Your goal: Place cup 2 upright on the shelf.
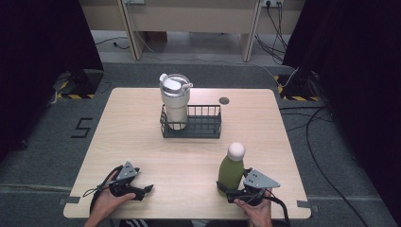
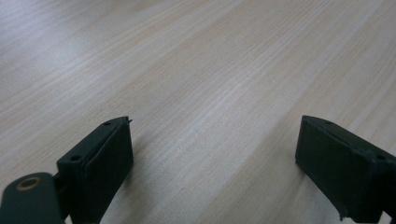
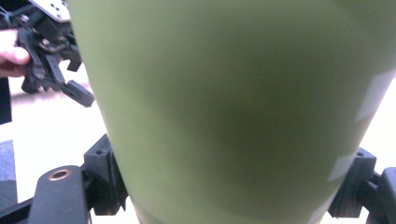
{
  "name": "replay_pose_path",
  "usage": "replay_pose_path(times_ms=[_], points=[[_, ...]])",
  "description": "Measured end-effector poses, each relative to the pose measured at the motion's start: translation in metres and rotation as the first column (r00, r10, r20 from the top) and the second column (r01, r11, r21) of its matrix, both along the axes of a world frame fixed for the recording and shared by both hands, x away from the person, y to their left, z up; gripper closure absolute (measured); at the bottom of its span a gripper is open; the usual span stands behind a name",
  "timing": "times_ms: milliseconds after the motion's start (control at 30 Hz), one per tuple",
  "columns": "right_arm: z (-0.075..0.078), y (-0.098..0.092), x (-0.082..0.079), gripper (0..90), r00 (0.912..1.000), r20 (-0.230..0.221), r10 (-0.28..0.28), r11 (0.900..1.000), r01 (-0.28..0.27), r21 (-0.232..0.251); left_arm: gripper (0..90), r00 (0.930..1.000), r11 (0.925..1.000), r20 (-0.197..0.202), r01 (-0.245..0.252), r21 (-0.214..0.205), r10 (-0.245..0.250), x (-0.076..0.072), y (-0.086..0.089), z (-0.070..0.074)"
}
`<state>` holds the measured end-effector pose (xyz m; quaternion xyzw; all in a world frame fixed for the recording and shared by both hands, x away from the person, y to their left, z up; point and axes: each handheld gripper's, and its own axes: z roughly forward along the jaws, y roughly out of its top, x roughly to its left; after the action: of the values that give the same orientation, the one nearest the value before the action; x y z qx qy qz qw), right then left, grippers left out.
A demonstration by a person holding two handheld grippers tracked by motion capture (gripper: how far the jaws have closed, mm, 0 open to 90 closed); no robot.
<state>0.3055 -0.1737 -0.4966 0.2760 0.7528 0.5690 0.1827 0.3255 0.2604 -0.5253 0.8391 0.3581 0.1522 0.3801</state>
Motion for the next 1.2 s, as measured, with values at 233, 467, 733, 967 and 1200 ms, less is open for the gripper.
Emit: replay_pose_path(times_ms=[233, 467, 733, 967, 1200], points=[[0.011, 0.0, 0.002, 20.6, 0.9992, 0.039, -0.004, 1.0, 0.005, -0.009, 10.4, 1.0, 1.0, 0.0, 0.001, 0.0, -0.001, 0.0, 0.0, 0.0], [0.018, 0.004, 0.01, 20.7, 0.9989, 0.048, -0.003, 1.0, 0.003, -0.009, 10.4, 1.0, 1.0, 0.0, 0.0, 0.0, 0.0, 0.0, 0.0, 0.0], [0.024, 0.003, 0.016, 20.7, 0.9982, 0.059, -0.01, 0.9999, 0.01, -0.003, 10.3, 1.0, 1.0, 0.0, 0.0, 0.0, 0.0, 0.0, 0.0, 0.0], [0.03, 0.004, 0.024, 20.7, 0.9976, 0.068, -0.017, 0.9998, 0.018, -0.012, 10.2, 1.0, 1.0, 0.0, 0.0, 0.0, 0.0, 0.0, 0.0, 0.0], [0.036, 0.004, 0.033, 20.7, 0.997, 0.073, -0.026, 0.9996, 0.027, -0.012, 10.2, 1.0, 1.0, 0.0, 0.001, 0.0, -0.001, 0.0, 0.0, 0.0]])
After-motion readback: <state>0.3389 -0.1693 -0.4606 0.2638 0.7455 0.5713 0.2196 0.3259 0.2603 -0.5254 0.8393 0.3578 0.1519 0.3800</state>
